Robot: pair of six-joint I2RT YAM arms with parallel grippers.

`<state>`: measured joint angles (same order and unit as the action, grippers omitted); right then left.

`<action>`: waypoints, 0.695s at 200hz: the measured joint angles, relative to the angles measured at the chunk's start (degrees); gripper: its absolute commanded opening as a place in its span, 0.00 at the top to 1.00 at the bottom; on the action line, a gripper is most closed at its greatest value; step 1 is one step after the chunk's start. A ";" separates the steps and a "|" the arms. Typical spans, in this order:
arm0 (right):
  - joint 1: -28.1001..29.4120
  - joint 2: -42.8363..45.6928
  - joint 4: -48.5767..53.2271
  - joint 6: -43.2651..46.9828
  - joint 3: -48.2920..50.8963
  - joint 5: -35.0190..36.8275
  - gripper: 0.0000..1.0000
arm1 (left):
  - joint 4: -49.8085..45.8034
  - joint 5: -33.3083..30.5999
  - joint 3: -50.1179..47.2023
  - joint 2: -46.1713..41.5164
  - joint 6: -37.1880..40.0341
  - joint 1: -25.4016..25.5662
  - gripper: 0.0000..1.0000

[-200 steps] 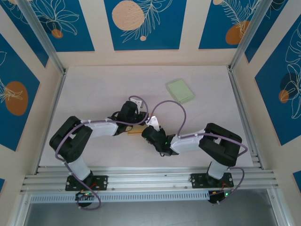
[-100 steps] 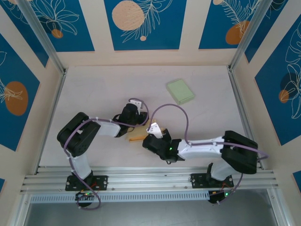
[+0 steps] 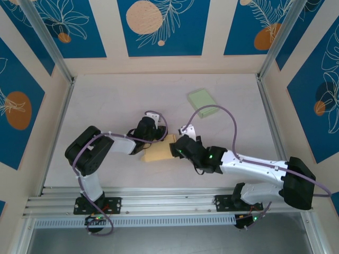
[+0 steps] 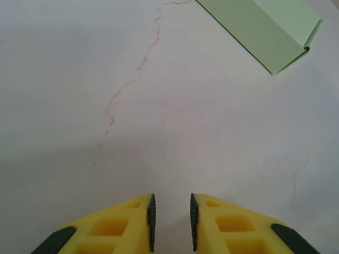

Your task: Fold the paper box

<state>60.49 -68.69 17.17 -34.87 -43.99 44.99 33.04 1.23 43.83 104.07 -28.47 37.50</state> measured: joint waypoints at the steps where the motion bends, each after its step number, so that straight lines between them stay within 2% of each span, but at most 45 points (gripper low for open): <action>1: -0.09 0.00 0.09 -0.07 -0.09 -0.15 0.18 | 0.00 0.02 -0.02 0.00 0.00 0.00 0.74; 28: -4.83 -1.22 1.27 -1.84 -2.34 -5.92 0.19 | 0.66 0.02 -0.31 -0.02 -0.11 0.00 0.74; 58: -9.29 -6.45 -0.02 -3.13 -1.20 -13.29 0.22 | 0.63 0.02 -0.31 -0.04 -0.13 0.00 0.73; 76: -10.58 -10.54 -1.03 -3.19 -0.28 -17.05 0.29 | 0.48 0.02 -0.31 -0.13 -0.15 0.00 0.73; 99: -11.69 -14.91 -2.89 -3.52 0.22 -21.29 0.47 | -0.98 0.00 -0.55 -0.81 -0.17 0.00 0.71; 139: -12.87 -18.25 -7.69 -3.56 0.24 -25.18 0.49 | -6.88 -0.22 -1.42 -5.60 0.02 0.00 0.64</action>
<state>47.62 -86.94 9.47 -38.44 -43.75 19.81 26.15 1.02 42.41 98.48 -28.45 37.50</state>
